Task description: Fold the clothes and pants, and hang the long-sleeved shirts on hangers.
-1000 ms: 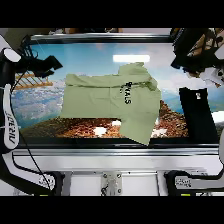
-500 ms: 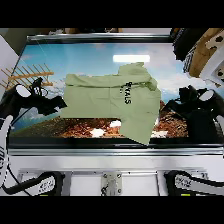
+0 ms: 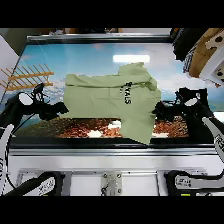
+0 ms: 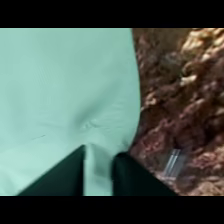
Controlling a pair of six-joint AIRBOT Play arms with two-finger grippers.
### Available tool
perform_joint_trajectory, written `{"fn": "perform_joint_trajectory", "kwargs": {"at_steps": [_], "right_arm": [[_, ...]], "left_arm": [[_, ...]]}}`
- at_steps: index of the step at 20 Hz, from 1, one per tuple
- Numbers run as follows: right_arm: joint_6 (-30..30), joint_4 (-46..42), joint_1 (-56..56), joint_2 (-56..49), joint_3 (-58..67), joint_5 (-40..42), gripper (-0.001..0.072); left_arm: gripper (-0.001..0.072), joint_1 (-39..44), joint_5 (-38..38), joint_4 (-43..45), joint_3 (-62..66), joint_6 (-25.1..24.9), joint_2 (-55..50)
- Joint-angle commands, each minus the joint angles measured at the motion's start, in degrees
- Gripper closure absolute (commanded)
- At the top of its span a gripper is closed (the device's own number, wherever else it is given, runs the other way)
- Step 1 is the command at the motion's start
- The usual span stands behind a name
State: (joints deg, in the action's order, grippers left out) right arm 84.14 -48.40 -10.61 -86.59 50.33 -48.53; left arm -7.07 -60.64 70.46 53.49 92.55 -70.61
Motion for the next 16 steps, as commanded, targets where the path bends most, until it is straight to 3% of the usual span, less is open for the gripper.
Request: {"fn": "perform_joint_trajectory", "kwargs": {"at_steps": [1,5,9,12,16], "right_arm": [[-0.2,1.1,0.9,-0.3,-0.1,2.2,0.0695],[-0.4,1.1,0.9,-0.2,-0.1,1.8,0.0696],[-2.4,1.1,0.9,-0.2,-0.1,1.5,0.0696],[-2.4,1.1,0.9,-0.2,-0.1,1.5,0.0696],[-2.4,1.1,0.9,-0.2,-0.1,1.6,0.0696]], "left_arm": [[0.0092,0.0,1.9,0.7,-0.2,3.1,0.2],[0.0092,-0.5,8.2,4.1,-6.1,15.3,0.2],[0.0092,-3.7,19.0,-0.3,-13.5,26.1,0.2],[0.0092,-5.1,24.9,-5.7,-15.8,26.8,-0.2],[0.0091,-3.7,25.2,-7.5,-12.5,26.8,-4.9]]}}
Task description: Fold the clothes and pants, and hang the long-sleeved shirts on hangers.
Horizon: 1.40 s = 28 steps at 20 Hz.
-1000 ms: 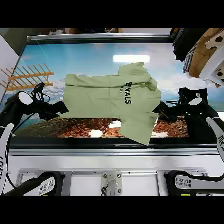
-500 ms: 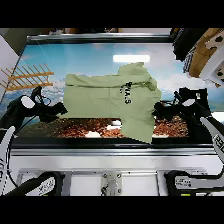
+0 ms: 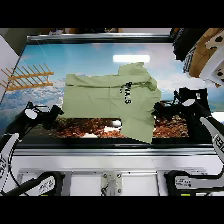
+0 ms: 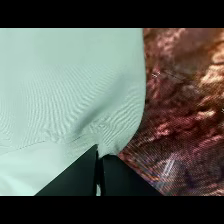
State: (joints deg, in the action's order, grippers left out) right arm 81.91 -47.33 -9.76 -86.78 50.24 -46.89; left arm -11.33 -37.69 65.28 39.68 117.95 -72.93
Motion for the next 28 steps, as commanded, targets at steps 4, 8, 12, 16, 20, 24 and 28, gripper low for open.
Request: {"fn": "perform_joint_trajectory", "kwargs": {"at_steps": [4,8,12,16,20,24,28], "right_arm": [[-0.2,0.0,0.0,0.0,0.0,-0.6,0.0696],[-0.6,0.0,0.0,0.0,0.0,-1.4,0.0695],[-0.6,0.0,0.0,0.1,0.0,-1.4,0.0696],[-0.6,0.0,-0.2,3.1,2.6,-2.3,0.0697],[-4.2,-0.2,-0.2,13.3,16.9,-7.3,0.0697],[-4.2,-0.2,-0.2,26.7,34.4,-9.0,0.0697],[-4.1,-1.7,-0.2,40.1,44.7,-6.6,0.0698]], "left_arm": [[0.0092,3.7,1.4,-2.3,5.5,0.8,-7.3],[0.0093,4.3,0.7,-2.3,8.0,0.8,-9.4],[0.0695,4.2,2.0,-1.8,9.5,-1.2,-9.4],[0.0695,4.2,-0.3,-1.9,15.9,-5.7,-7.6],[0.0695,2.9,-1.0,-2.1,29.5,-9.9,4.0],[0.0694,2.1,-1.7,-1.9,42.7,-15.8,19.0],[0.0695,2.1,-1.7,-1.8,48.9,-18.4,34.2]]}}
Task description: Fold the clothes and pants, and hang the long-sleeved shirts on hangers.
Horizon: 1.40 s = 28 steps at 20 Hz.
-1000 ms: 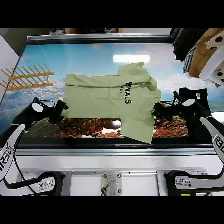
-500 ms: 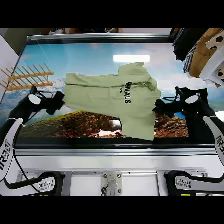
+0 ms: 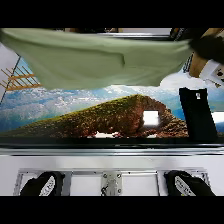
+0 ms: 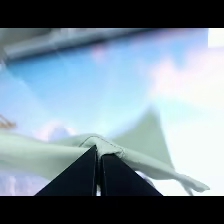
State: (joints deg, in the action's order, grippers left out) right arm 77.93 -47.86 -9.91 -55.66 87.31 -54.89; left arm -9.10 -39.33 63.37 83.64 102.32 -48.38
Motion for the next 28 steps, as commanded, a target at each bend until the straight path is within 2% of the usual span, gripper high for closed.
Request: {"fn": "perform_joint_trajectory", "kwargs": {"at_steps": [1,3,6,9,11,15,17,19,23,28], "right_arm": [[-0.1,-2.6,0.0,12.0,8.6,2.7,0.0698],[0.4,-6.1,0.0,17.8,9.0,5.4,0.0698],[7.1,-14.0,0.0,22.9,9.0,6.0,0.0698],[9.4,-16.2,0.0,23.5,9.0,5.4,0.0698],[11.6,-16.0,0.0,21.4,9.0,1.8,0.0698],[12.6,-16.0,0.1,10.9,9.0,-11.3,0.0698],[12.5,-16.1,0.5,2.5,8.9,-16.5,0.0698],[12.3,-17.8,2.3,-7.2,8.8,-18.9,0.0698],[11.9,-20.6,6.1,-27.9,8.9,-17.2,0.0698],[12.1,-18.9,6.4,-44.0,9.4,-5.6,0.0698]], "left_arm": [[0.0695,-0.2,0.0,0.1,5.7,-3.2,13.1],[0.0695,-0.2,0.2,0.1,6.4,-3.9,18.8],[0.0696,-0.2,0.4,0.1,6.4,-3.9,24.1],[0.0696,-0.2,-1.9,0.1,6.4,-3.9,23.7],[0.0696,-0.2,-7.1,0.1,6.4,-3.7,20.0],[0.0695,-0.2,-21.0,0.1,6.4,-3.8,5.6],[0.0695,-0.1,-24.9,0.1,6.3,-4.0,-4.0],[0.0695,0.0,-25.6,0.0,4.6,-4.0,-14.1],[0.0695,1.7,-23.1,-0.5,0.7,-4.0,-34.3],[0.0695,2.9,-18.3,-2.7,8.3,-4.0,-52.9]]}}
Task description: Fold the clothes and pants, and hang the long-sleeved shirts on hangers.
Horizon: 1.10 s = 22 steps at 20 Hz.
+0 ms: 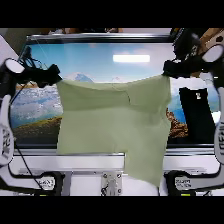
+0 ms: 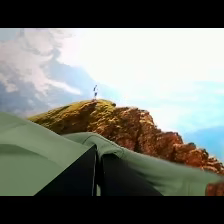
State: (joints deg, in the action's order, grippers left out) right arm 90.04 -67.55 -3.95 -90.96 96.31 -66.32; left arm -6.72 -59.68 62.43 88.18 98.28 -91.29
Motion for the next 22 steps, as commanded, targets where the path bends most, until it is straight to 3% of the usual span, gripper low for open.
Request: {"fn": "perform_joint_trajectory", "kwargs": {"at_steps": [1,4,8,13,22], "right_arm": [[0.0,1.8,0.5,-9.9,0.4,8.0,0.0698],[0.0,2.0,0.1,-10.6,0.4,13.7,0.0698],[0.0,-0.6,-1.3,-8.3,0.3,10.8,0.0698],[0.0,-9.7,-0.7,-3.9,-3.0,2.7,0.0699],[2.4,-14.3,0.1,9.0,-31.1,7.8,0.0699]], "left_arm": [[0.0695,0.5,2.9,-3.5,6.2,0.0,-12.3],[0.0695,0.0,3.8,-5.1,12.7,0.0,-16.1],[0.0695,-1.1,3.5,-5.0,14.5,-1.1,-14.6],[0.0695,-1.4,6.1,-5.0,0.2,-3.2,-5.4],[0.0695,-1.6,8.9,-5.2,-23.2,-6.2,0.9]]}}
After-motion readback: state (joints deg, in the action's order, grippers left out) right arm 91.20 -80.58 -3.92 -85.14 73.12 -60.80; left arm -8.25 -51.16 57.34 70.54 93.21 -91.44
